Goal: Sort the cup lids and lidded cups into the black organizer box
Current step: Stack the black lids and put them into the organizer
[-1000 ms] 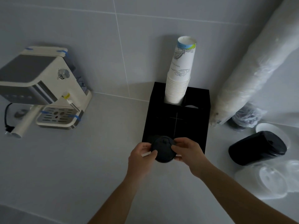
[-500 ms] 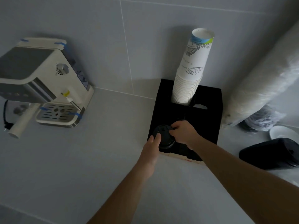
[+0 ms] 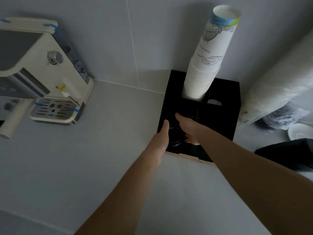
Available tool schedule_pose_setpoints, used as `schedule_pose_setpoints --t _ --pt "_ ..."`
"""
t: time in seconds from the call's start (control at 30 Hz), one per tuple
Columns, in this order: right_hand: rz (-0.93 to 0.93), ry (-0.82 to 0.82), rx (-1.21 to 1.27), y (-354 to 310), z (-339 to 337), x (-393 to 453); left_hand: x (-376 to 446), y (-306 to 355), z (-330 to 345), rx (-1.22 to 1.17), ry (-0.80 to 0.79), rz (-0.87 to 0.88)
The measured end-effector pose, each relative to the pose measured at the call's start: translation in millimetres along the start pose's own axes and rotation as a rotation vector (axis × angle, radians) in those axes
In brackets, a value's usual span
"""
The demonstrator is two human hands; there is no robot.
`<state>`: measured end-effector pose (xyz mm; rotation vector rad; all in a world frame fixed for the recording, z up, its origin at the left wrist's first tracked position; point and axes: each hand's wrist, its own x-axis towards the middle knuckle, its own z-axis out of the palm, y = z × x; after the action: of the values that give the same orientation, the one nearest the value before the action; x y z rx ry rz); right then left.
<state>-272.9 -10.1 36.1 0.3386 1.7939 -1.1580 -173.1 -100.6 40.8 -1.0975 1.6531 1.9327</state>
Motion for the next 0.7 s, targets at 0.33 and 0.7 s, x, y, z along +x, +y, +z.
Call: schedule_pose_setpoints --t 0.33,0.7 --pt "0.025 0.009 -0.013 -5 1 -6 -1 -2 -5 -0.034 0.009 0.016" --pt "-0.035 -0.05 0.113 -2 -18 -37 -19 -7 -19 -0.179 -0.027 0.037"
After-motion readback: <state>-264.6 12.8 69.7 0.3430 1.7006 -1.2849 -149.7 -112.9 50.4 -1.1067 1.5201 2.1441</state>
